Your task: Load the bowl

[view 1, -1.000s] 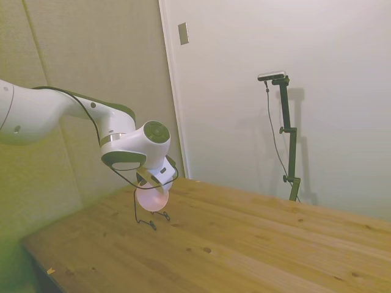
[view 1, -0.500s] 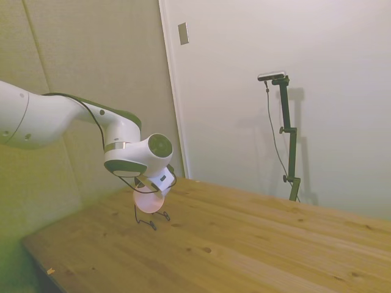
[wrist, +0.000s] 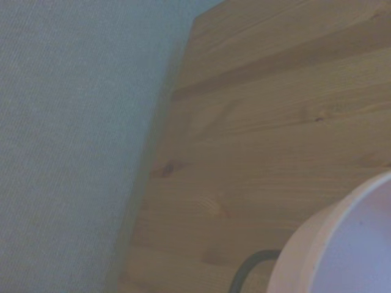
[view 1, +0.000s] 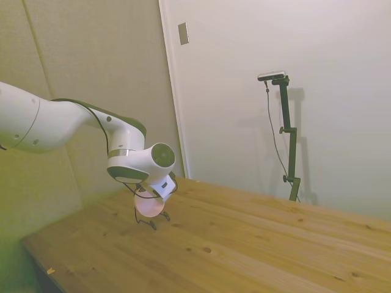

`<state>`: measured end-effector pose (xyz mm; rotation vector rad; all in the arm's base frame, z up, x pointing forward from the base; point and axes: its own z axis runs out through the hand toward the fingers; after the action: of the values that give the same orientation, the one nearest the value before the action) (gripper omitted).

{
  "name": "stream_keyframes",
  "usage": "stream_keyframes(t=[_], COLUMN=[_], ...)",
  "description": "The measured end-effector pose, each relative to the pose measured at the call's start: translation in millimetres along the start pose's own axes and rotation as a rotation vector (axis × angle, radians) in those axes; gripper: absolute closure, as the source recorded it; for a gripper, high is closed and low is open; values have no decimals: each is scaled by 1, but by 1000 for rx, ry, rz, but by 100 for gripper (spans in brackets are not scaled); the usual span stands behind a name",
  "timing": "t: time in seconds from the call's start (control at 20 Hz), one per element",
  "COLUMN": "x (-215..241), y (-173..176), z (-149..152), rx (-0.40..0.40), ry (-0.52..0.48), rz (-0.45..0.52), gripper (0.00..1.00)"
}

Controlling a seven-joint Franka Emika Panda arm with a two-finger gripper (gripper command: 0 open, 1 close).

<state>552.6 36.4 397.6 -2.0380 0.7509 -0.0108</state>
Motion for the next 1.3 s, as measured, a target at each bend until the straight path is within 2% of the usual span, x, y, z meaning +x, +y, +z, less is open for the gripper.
stream_keyframes(t=[0.55,0.6,1.3], x=[5,6,5], y=[11,12,9], z=[6,7,4], rx=[-11,-13,3], ry=[-5,-6,0], rz=[16,19,13], gripper=[100,0,0])
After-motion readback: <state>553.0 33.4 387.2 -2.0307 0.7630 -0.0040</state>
